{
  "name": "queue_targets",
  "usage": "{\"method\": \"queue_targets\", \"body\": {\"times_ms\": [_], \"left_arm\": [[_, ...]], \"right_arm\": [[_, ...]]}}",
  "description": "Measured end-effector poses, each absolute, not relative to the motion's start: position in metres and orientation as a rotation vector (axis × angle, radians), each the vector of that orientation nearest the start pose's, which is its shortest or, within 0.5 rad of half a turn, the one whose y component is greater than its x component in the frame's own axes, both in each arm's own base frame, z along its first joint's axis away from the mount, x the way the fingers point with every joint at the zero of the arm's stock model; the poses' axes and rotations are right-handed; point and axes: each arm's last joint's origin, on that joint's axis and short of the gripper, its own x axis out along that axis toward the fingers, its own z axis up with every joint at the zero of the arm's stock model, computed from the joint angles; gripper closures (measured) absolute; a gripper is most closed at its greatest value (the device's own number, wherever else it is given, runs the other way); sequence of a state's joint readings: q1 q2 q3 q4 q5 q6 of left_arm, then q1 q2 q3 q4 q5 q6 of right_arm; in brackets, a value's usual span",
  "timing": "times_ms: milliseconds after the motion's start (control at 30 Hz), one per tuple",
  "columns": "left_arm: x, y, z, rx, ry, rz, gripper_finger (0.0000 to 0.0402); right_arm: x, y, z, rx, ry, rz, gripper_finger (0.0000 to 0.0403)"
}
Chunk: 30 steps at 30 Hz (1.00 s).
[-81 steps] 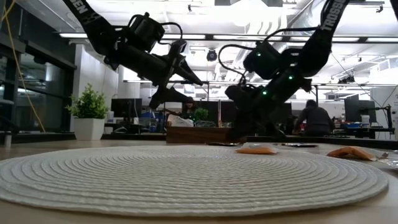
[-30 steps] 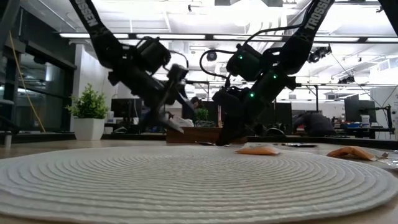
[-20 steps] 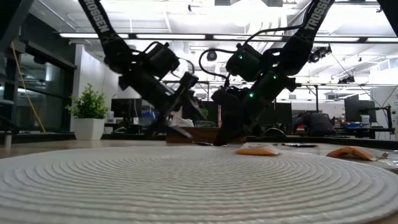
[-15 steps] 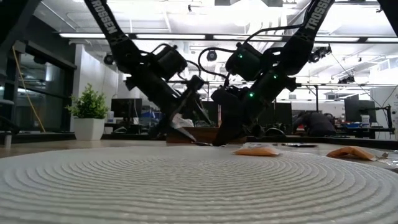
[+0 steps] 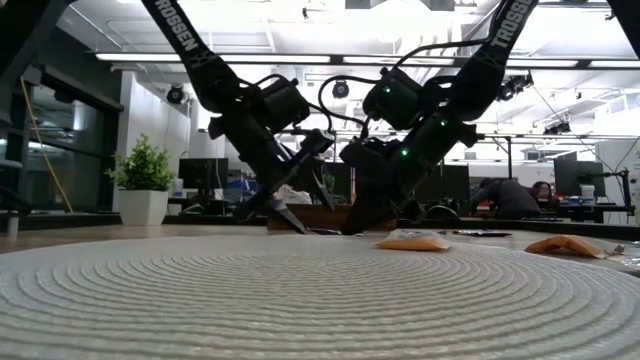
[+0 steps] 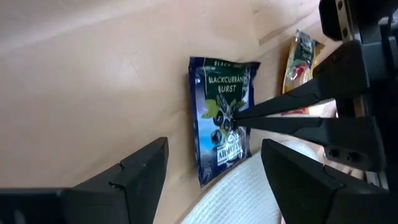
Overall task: Pick & Place Tea
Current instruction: Put the blue tea bag into the middle section of the wooden organizer
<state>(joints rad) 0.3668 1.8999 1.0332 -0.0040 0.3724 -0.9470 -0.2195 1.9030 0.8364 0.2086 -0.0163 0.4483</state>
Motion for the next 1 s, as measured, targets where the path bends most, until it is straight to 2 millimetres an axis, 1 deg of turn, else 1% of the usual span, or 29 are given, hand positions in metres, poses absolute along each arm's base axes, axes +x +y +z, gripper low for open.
{"method": "queue_targets", "body": {"times_ms": [300,600,1000], "left_arm": [[0.3500,0.1221,0.1329,-1.223,0.781,0.358,0.0143],[0.3515,0.1185,0.1330,-1.218,0.783,0.345,0.0164],[0.3532,0.1203,0.1347,-1.209,0.749,0.352,0.0166]], "right_arm": [[0.3332,-0.0740,0.0954,0.515,0.780,-0.376,0.0403],[0.3344,-0.0745,0.0963,0.516,0.762,-0.375,0.0403],[0.3354,-0.0749,0.0973,0.523,0.746,-0.378,0.0403]]}}
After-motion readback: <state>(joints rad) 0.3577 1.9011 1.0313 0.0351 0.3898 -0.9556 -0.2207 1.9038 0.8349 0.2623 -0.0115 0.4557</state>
